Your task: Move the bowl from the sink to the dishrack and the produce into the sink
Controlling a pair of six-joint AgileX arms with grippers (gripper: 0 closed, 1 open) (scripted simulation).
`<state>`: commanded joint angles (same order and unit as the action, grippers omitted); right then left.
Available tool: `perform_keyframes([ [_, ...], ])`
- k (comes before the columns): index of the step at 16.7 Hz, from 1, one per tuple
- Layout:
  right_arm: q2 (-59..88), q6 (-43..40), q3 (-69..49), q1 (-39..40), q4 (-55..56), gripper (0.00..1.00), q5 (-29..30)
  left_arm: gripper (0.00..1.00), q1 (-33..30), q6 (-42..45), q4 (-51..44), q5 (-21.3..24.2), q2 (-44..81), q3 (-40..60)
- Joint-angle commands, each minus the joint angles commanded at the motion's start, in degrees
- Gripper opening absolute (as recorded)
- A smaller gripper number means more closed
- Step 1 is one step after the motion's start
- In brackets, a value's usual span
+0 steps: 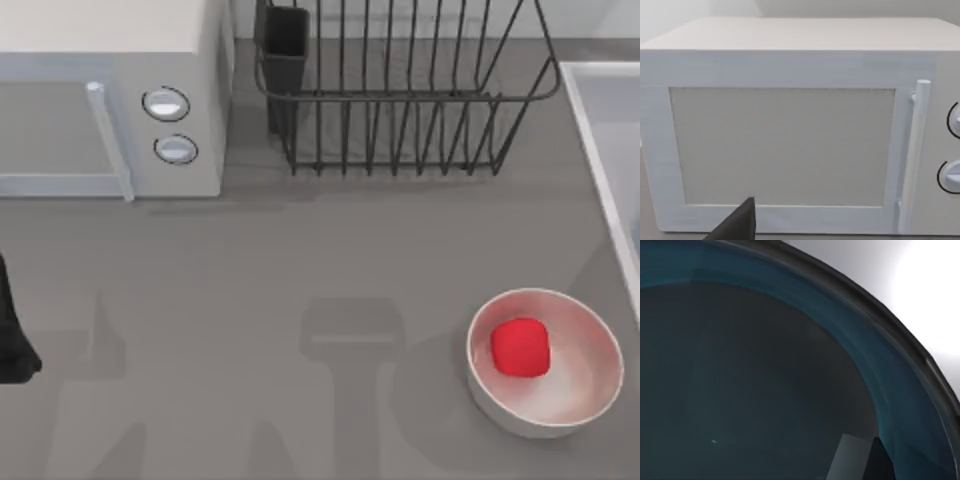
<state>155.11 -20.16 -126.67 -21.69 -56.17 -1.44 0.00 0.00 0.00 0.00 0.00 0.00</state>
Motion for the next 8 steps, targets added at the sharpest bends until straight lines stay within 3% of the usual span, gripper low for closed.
perform_keyframes([
  [2, 0.0, 0.0, 0.0, 0.0, 0.0, 0.00, 0.0, 1.00, 0.0, 0.0, 0.0, 0.0, 0.0, 0.0],
  [8, 0.0, 0.0, 0.0, 0.0, 0.0, 0.00, 0.0, 1.00, 0.0, 0.0, 0.0, 0.0, 0.0, 0.0],
])
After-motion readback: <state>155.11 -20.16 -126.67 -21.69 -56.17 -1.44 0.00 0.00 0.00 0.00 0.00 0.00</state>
